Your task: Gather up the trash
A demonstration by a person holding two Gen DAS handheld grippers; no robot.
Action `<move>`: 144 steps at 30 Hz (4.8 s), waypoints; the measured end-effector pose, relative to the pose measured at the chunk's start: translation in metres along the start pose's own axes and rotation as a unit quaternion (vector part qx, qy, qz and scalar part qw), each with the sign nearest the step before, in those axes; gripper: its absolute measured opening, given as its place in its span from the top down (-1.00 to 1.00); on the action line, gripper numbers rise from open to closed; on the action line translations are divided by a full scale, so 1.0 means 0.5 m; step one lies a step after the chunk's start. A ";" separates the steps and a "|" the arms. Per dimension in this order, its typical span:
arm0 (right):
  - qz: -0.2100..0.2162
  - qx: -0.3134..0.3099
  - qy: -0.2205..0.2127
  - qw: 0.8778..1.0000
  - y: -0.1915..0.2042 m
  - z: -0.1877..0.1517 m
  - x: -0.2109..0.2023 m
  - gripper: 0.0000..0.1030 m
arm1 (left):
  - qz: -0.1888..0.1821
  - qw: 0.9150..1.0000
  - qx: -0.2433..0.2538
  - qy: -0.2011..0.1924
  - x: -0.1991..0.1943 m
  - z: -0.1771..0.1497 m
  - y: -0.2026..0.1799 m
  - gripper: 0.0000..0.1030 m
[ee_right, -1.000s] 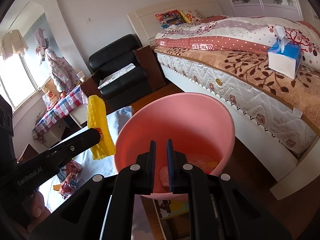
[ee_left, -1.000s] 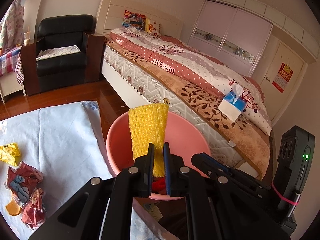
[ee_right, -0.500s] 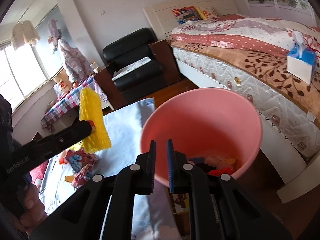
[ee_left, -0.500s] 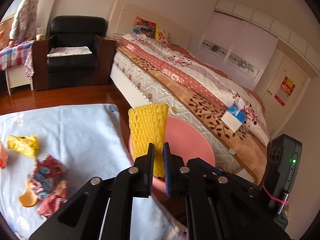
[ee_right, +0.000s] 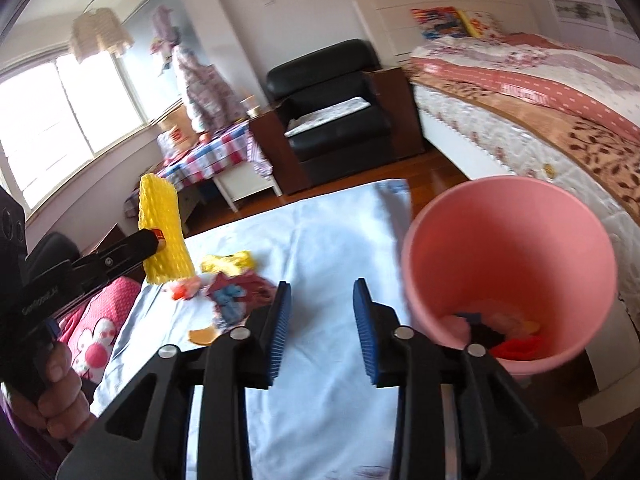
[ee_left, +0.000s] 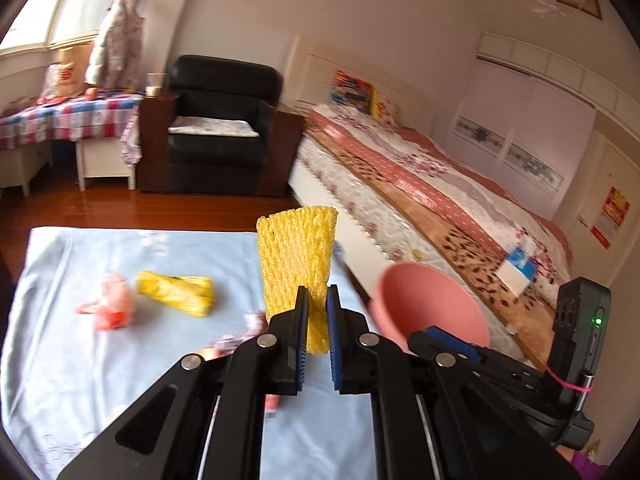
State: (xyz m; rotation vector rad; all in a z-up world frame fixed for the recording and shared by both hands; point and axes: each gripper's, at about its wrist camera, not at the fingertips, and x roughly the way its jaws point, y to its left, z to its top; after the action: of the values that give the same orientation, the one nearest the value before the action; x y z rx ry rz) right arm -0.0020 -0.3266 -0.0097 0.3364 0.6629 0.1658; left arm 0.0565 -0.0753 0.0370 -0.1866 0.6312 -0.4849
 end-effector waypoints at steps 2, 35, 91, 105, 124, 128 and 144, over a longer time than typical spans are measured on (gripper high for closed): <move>0.010 -0.010 0.004 1.000 0.021 -0.001 0.009 0.31 | 0.011 1.000 -0.009 -0.001 -0.012 -0.003 0.029 0.84; -0.021 -0.092 0.090 0.991 0.215 -0.036 0.231 0.77 | 0.058 0.996 -0.059 0.015 -0.044 -0.050 0.184 0.84; -0.173 0.090 -0.056 0.979 -0.271 0.006 -0.084 0.92 | -0.090 0.987 0.091 0.097 0.279 -0.073 -0.329 0.84; -0.172 0.109 -0.037 0.978 -0.299 -0.008 -0.058 0.91 | -0.093 0.985 0.085 0.117 0.312 -0.091 -0.328 0.30; -0.149 0.136 -0.047 0.978 -0.297 -0.008 -0.070 0.24 | -0.092 0.988 0.068 0.105 0.268 -0.085 -0.289 0.21; -0.150 0.117 -0.050 0.981 -0.270 -0.006 -0.077 0.24 | -0.089 0.989 0.068 0.100 0.249 -0.085 -0.277 0.21; -0.100 0.048 -0.048 0.993 -0.108 -0.015 -0.071 0.24 | -0.005 0.998 0.041 0.056 0.124 -0.065 -0.134 0.21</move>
State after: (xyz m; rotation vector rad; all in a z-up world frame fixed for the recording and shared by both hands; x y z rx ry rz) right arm -0.0319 -0.3843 -0.0139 0.3662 0.6062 -0.0733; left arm 0.0548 -0.1646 -0.0003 -0.0862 0.7193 -0.5333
